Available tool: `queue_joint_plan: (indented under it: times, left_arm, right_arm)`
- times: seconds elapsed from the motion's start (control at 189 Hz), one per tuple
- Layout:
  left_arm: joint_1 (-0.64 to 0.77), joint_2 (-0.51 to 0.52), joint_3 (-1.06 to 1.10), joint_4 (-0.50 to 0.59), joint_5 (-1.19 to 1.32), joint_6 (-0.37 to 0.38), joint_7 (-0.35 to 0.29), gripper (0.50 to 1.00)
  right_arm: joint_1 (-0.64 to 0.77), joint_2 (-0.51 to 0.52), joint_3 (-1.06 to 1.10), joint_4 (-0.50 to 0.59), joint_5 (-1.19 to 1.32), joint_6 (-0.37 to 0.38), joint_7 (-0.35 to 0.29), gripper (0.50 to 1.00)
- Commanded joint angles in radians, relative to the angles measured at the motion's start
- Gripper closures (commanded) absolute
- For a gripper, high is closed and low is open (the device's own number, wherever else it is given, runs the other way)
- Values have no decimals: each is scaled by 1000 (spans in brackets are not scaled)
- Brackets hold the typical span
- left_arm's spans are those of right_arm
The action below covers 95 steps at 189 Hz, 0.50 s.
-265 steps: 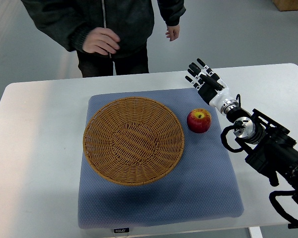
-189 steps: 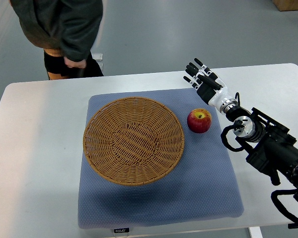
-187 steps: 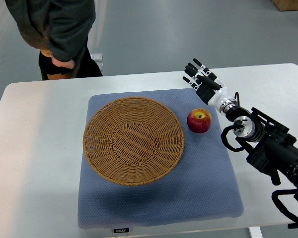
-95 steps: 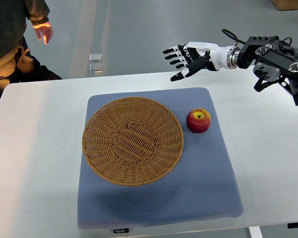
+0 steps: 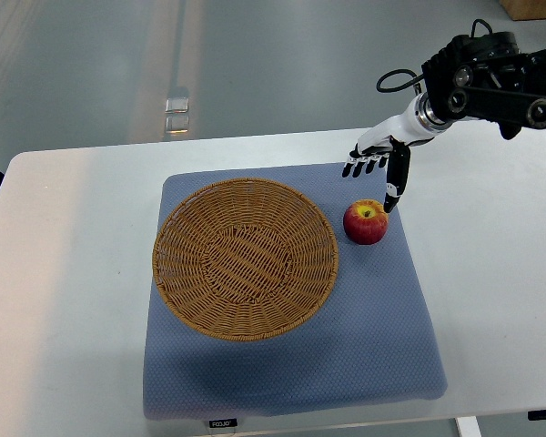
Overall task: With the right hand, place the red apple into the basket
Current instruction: 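Lower the right hand around the red apple and close the fingers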
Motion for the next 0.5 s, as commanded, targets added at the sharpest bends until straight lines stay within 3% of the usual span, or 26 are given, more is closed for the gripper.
queue_joint_plan:
  times: [0.0, 0.497]
  left_arm:
    - [0, 0, 0, 1, 0, 1, 0, 500]
    - [0, 0, 2, 1, 0, 1, 0, 500]
  right_arm:
    - [-14, 0, 0, 0, -1, -25, -1, 576]
    - [-132, 28, 1, -14, -64, -127, 6, 579]
